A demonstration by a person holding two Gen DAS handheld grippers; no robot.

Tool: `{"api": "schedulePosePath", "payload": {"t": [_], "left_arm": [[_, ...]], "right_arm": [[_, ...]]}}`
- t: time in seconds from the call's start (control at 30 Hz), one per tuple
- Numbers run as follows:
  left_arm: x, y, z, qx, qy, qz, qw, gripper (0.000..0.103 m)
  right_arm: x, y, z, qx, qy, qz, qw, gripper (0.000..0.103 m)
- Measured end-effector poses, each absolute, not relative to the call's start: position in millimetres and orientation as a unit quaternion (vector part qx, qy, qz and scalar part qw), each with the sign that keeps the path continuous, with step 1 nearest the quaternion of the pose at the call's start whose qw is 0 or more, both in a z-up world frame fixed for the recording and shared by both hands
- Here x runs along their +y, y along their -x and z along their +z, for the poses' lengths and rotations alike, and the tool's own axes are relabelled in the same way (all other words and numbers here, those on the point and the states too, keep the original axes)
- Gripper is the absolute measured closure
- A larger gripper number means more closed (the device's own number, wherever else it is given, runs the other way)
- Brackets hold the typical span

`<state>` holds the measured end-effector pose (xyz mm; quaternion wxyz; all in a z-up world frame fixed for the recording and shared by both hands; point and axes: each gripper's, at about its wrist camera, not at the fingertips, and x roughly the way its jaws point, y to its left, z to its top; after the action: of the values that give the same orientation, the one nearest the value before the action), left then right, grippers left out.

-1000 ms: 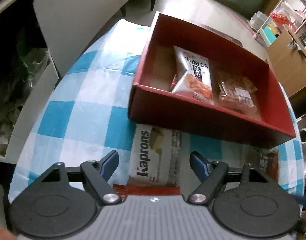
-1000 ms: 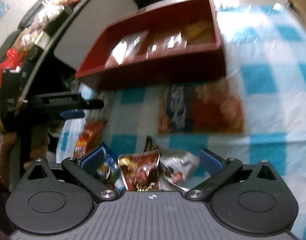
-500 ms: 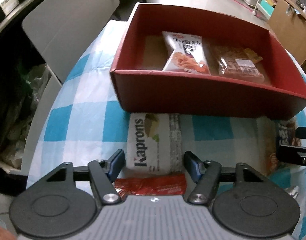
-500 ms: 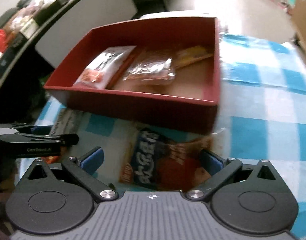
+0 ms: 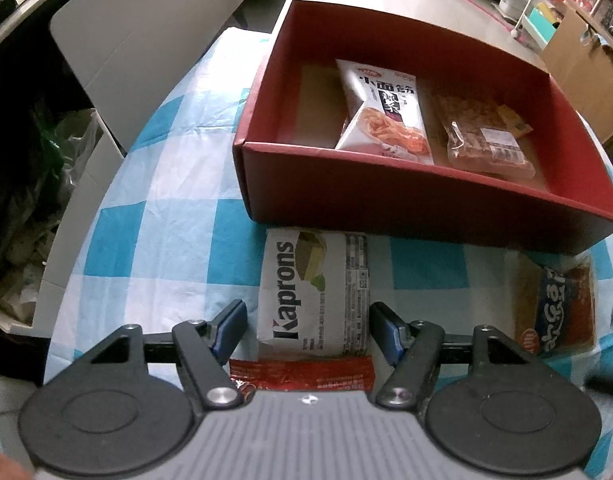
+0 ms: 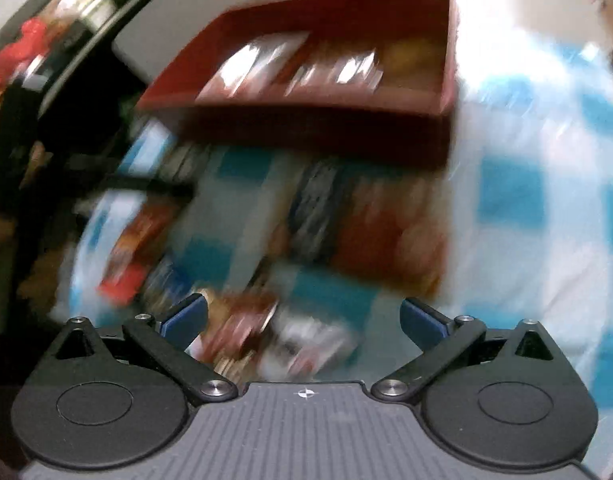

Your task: Organize snacks

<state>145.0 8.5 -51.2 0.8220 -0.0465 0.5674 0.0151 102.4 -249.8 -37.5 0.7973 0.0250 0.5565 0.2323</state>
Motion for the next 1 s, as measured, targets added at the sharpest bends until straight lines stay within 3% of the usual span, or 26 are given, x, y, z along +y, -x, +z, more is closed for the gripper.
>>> {"api": "schedulePosePath", "payload": {"t": [0.1,0.33,0.53,0.77,1.0], "left_arm": [[7.6,-144.7,-51.4,0.566,0.043,0.014,0.823,0.043],[10.5,-142.4,-51.1,0.567,0.037,0.004,0.823,0.041],[3.2,-145.3,-54.4,0.574,0.024,0.002,0.818,0.031],[4.0,-145.4,-55.4,0.574,0.028,0.005,0.818,0.031],[2.1,-145.1,-54.6,0.573,0.028,0.007,0.819,0.031]], "right_arm": [[-243.1,-127.8,-33.3,0.516,0.006,0.236,0.823,0.0],[-222.6,-171.0,-62.4,0.541,0.081,0.272,0.792,0.0],[-233.3,-152.8,-62.1,0.577,0.047,0.289,0.763,0.0],[-218.7,-91.3,-61.1,0.615,0.052,0.353,0.703,0.0],[-195.3,-98.7,-45.6,0.539,0.18,0.313,0.761,0.0]]}}
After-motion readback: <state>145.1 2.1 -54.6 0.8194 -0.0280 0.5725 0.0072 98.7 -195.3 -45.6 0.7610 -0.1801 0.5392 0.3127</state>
